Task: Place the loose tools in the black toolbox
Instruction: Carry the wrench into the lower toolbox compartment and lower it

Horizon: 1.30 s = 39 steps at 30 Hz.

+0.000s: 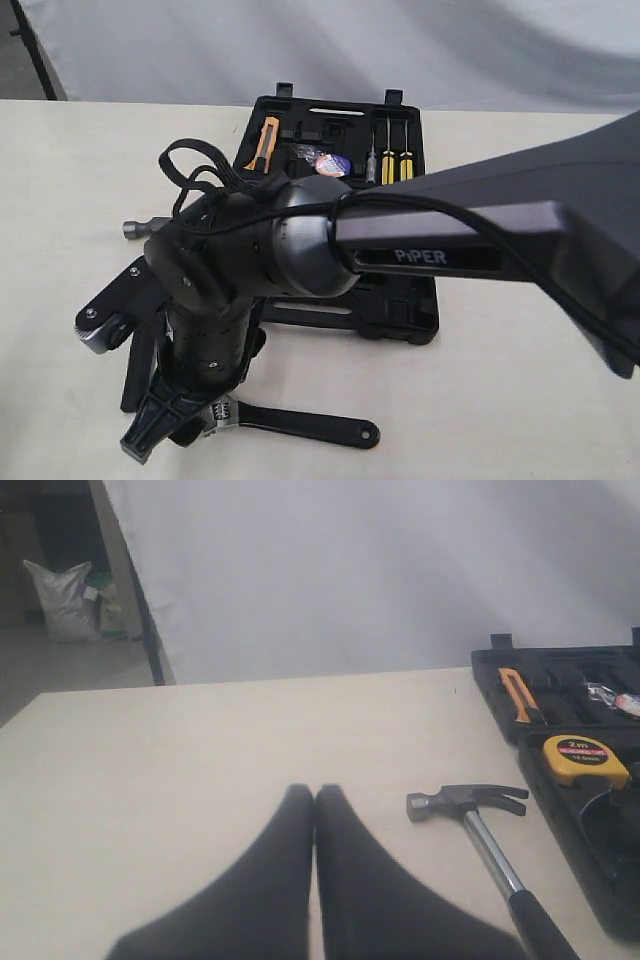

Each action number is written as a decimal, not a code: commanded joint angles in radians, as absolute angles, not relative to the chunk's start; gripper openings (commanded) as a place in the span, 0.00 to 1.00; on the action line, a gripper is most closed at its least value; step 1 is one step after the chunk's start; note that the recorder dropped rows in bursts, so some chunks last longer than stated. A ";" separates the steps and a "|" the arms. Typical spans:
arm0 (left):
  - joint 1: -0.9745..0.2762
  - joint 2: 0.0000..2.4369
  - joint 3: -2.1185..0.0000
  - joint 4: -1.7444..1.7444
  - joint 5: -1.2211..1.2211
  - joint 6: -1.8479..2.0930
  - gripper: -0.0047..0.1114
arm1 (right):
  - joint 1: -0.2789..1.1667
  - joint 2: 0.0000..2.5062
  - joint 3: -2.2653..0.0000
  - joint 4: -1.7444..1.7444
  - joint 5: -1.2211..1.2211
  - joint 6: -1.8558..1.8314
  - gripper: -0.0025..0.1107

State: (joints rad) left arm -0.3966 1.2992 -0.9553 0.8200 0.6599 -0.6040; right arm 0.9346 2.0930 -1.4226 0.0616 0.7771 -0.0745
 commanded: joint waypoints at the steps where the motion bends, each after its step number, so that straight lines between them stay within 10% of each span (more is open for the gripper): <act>1: -0.393 1.291 -0.946 0.806 0.643 -0.614 0.05 | 0.935 2.134 -1.429 0.051 0.783 -0.084 0.61; 8: -0.393 1.291 -0.946 0.806 0.643 -0.614 0.05 | 0.935 2.132 -1.431 0.063 0.823 -0.120 0.02; 26: -0.393 1.291 -0.946 0.806 0.643 -0.614 0.05 | 0.592 1.923 -1.519 -0.106 0.972 -0.078 0.02; 39: -0.393 1.291 -0.946 0.806 0.643 -0.614 0.05 | 0.587 2.277 -1.880 -0.178 0.979 -0.285 0.02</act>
